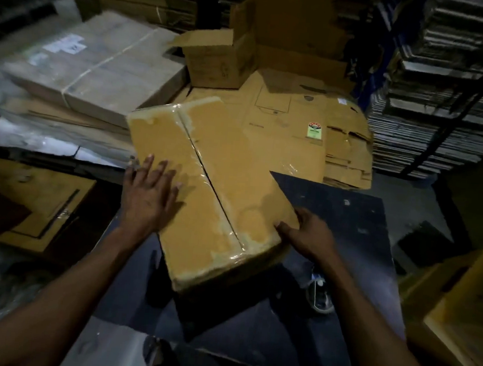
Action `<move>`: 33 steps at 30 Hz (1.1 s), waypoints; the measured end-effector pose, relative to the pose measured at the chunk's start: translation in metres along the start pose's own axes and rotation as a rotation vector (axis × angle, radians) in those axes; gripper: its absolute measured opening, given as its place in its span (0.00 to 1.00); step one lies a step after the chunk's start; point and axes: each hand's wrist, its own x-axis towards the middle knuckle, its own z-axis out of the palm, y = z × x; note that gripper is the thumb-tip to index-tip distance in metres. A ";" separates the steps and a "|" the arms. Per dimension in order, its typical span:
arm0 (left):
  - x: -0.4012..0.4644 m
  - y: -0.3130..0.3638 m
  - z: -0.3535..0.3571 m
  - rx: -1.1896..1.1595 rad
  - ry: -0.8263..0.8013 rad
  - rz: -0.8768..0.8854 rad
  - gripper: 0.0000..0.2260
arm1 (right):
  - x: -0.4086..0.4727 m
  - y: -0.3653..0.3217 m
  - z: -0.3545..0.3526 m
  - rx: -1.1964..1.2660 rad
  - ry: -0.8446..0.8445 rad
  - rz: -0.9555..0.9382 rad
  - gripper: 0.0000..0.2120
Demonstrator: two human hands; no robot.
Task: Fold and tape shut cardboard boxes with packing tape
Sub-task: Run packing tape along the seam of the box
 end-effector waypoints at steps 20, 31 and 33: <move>-0.083 0.089 0.019 0.118 -0.256 0.368 0.33 | -0.033 0.188 0.059 0.029 -0.114 0.409 0.20; -0.108 0.154 -0.031 -0.510 -0.127 0.097 0.21 | -0.094 0.107 0.027 0.180 0.022 0.078 0.23; -0.118 0.169 -0.046 -0.664 -0.183 -0.097 0.18 | -0.102 0.077 0.013 0.208 0.035 -0.036 0.27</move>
